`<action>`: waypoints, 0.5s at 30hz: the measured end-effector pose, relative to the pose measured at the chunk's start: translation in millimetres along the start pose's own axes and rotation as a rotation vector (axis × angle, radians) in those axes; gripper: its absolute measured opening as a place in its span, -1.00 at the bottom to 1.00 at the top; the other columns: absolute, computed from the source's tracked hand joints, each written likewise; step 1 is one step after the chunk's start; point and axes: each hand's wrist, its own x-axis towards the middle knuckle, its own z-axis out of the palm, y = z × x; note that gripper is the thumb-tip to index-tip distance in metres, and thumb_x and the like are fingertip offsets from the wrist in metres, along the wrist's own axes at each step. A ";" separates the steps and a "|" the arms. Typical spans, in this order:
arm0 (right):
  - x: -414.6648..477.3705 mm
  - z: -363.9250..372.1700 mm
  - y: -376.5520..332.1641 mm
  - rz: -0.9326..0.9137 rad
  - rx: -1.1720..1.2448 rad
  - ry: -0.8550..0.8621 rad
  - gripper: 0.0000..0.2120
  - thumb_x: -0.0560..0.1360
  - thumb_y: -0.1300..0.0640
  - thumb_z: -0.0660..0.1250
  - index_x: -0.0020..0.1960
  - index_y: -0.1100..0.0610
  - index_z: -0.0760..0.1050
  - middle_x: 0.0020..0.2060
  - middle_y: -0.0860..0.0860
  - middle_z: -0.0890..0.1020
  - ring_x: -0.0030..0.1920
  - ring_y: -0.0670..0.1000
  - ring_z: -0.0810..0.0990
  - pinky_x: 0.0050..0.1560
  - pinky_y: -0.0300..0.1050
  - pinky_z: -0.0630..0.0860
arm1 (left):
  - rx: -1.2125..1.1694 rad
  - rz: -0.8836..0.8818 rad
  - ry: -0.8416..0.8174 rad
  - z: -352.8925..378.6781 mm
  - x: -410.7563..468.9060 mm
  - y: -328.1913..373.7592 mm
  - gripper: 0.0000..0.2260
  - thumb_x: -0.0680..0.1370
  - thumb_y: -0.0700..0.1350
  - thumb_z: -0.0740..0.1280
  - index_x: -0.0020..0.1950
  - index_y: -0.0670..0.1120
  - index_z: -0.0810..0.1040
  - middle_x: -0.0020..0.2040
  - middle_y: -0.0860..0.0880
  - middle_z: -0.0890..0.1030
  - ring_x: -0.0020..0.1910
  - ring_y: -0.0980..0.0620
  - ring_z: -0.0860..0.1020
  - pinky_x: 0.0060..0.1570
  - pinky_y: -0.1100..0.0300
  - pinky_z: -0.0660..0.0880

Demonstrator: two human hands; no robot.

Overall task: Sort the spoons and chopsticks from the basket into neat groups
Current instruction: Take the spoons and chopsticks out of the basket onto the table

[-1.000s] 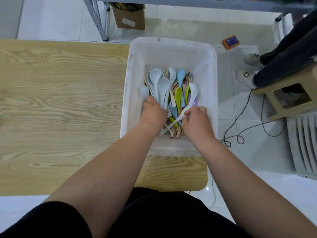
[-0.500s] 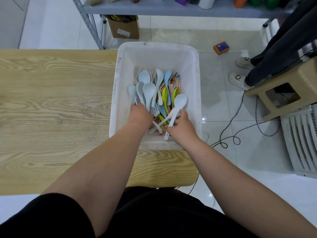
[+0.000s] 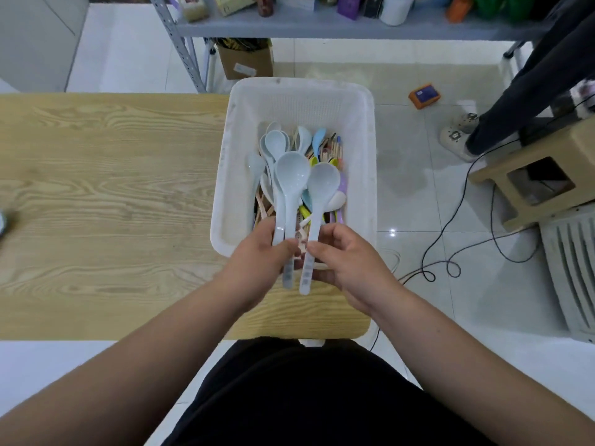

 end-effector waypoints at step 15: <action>-66.9 36.1 49.8 -0.008 -0.345 -0.435 -0.69 0.40 -0.21 0.39 0.00 -0.02 0.62 -0.08 -0.02 0.72 -0.03 0.00 0.70 0.02 0.01 0.63 | -0.023 -0.095 0.416 24.8 -162.2 -54.9 -0.74 0.40 0.05 0.37 0.05 0.32 0.54 -0.19 0.11 0.67 -0.33 0.15 0.59 -0.31 0.17 0.45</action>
